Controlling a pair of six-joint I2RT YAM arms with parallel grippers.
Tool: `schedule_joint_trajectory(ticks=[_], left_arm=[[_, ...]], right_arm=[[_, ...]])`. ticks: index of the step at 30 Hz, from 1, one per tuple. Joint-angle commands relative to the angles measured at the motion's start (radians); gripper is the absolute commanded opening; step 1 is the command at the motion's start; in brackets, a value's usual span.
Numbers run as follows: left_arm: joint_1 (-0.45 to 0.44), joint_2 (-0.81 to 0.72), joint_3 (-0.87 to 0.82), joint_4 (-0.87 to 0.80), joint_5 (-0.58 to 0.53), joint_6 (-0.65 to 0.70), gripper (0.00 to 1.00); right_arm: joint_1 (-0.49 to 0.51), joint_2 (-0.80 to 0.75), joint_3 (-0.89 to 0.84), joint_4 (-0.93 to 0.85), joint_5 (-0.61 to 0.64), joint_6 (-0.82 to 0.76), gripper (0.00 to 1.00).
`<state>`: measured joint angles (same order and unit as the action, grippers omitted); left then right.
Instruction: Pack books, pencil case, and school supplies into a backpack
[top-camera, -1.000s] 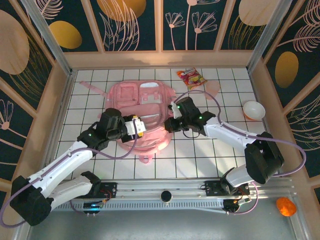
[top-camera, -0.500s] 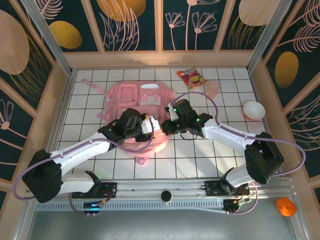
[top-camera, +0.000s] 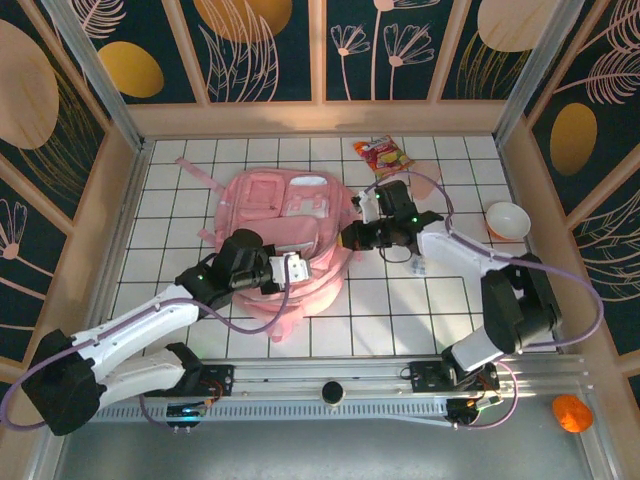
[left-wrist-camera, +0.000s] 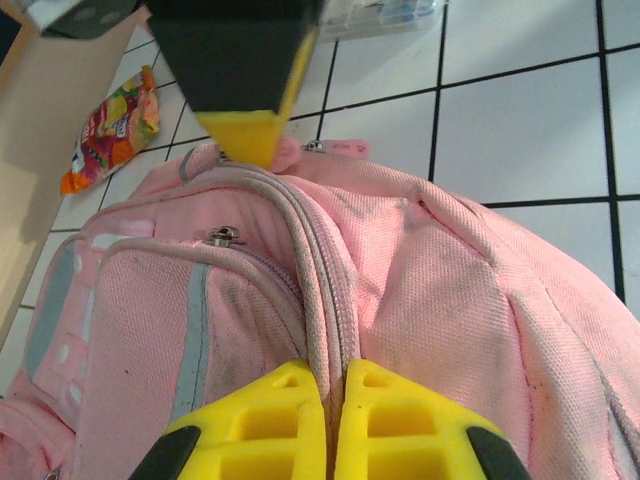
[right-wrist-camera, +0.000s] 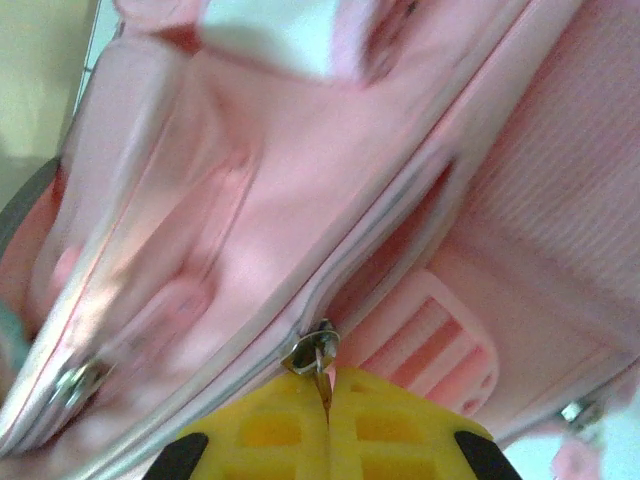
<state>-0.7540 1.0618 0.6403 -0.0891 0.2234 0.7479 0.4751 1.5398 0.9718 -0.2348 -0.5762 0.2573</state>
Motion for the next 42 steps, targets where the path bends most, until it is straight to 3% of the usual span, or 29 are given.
schedule_joint_trajectory(ticks=[1, 9, 12, 14, 15, 21, 27, 33, 38, 42], left_arm=[[-0.001, -0.041, -0.019, -0.132, 0.101, 0.099, 0.00], [-0.001, -0.043, -0.006, -0.134, 0.073, 0.063, 0.01], [-0.002, -0.086, 0.015, -0.115, 0.050, -0.016, 0.41], [-0.001, -0.134, 0.008, -0.080, 0.016, -0.064, 0.61], [-0.001, -0.156, 0.002, -0.064, -0.008, -0.080, 0.65], [0.009, -0.106, -0.010, -0.127, -0.152, 0.021, 0.73], [0.010, -0.033, 0.005, -0.141, -0.245, 0.102, 0.78], [0.011, 0.029, 0.000, -0.085, -0.297, 0.120, 0.75], [0.016, 0.069, 0.018, -0.060, -0.247, 0.119, 0.40], [0.043, 0.018, 0.030, -0.064, -0.123, 0.057, 0.08]], right_arm=[[-0.122, 0.070, 0.076, 0.076, 0.136, -0.051, 0.00], [-0.131, 0.042, 0.062, 0.099, 0.107, -0.073, 0.01], [-0.113, -0.063, -0.004, 0.101, 0.128, -0.078, 0.33], [-0.106, -0.153, -0.058, 0.103, 0.156, -0.083, 0.38], [-0.104, -0.206, -0.093, 0.113, 0.168, -0.087, 0.38], [-0.096, -0.480, -0.274, 0.266, 0.196, -0.132, 0.43], [-0.096, -0.591, -0.344, 0.360, 0.143, -0.246, 0.44], [-0.096, -0.611, -0.364, 0.444, 0.104, -0.298, 0.44], [-0.098, -0.632, -0.386, 0.518, 0.091, -0.318, 0.45], [-0.097, -0.682, -0.444, 0.618, 0.074, -0.372, 0.44]])
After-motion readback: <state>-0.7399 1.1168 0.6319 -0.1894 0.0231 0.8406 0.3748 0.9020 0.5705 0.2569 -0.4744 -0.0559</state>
